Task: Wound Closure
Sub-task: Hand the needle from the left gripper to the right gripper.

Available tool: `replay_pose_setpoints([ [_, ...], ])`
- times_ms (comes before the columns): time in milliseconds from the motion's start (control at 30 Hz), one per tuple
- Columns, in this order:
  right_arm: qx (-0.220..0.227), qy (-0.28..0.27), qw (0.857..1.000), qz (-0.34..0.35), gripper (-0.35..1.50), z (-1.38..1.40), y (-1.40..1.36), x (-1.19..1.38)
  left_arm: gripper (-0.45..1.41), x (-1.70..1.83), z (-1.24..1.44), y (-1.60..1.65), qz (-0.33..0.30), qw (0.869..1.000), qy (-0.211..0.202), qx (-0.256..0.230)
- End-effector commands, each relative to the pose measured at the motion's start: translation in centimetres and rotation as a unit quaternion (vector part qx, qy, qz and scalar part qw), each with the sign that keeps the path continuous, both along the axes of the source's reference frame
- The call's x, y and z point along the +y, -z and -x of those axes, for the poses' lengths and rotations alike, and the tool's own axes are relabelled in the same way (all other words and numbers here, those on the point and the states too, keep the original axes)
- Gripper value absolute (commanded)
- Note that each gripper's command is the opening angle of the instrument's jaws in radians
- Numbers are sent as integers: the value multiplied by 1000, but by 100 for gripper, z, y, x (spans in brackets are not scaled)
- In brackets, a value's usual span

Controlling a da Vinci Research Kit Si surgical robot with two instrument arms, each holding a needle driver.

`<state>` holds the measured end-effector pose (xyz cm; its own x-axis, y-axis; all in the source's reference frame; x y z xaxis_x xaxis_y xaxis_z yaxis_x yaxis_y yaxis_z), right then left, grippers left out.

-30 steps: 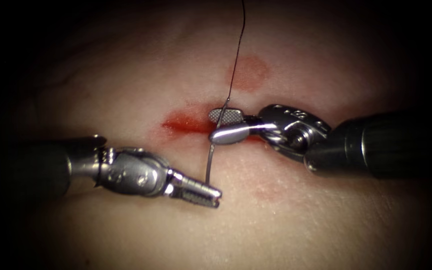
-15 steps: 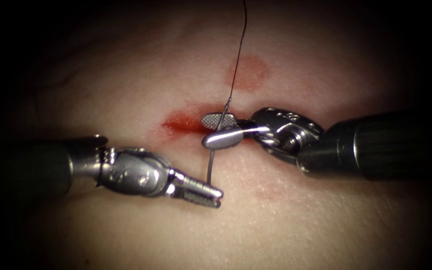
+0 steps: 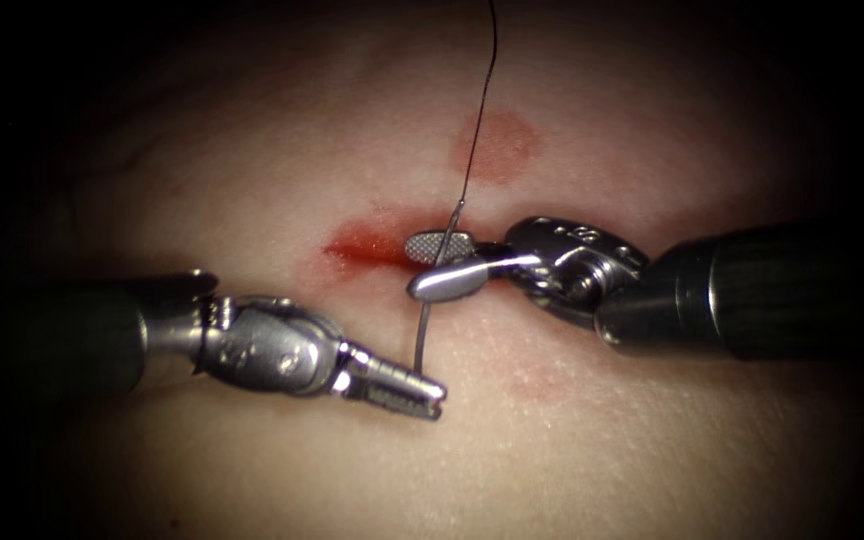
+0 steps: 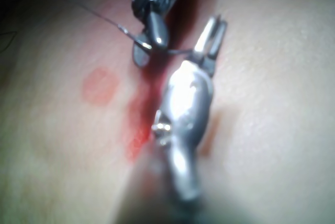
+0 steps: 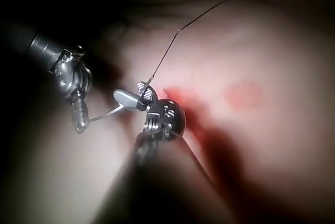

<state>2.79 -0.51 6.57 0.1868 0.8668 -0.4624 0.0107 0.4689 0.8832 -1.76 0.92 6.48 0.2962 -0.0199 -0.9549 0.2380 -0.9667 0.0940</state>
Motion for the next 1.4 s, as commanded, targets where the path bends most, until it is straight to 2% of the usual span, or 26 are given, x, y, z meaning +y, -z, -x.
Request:
replay_pose_setpoints([
  [33, 1, 1, 1000, 0, 37, -5, -6, -5, -35, -2, 5, -6, -1, 1000, 0, -1],
  [167, 1, 1, 1000, 0, 27, -5, -6, -5, -35, -2, 5, -6, -1, 1000, -1, -1],
  [233, 1, 1, 1000, 0, 15, -5, -6, -5, -35, -2, 5, -6, -1, 1000, -1, -1],
  [300, 1, 1, 1000, 0, 0, -5, -6, -5, -35, -2, 5, -6, -1, 1000, -1, -1],
  [333, 1, 1, 1000, -1, -30, -5, -6, -4, -35, -2, 5, -6, -1, 1000, -1, -1],
  [400, 1, 1, 1000, 0, -35, -5, -6, -5, -35, -2, 5, -6, -1, 1000, -1, -1],
  [533, -1, -4, 1000, -24, -35, -4, -7, -4, -35, -2, 5, -6, -1, 1000, -1, -1],
  [1067, 21, -41, 999, -29, -35, -7, 1, 1, -35, -2, 9, -6, 0, 1000, 1, -2],
  [1400, 21, -41, 998, -30, -35, -8, 5, 2, -35, -1, 9, -6, 3, 1000, 1, -2],
])
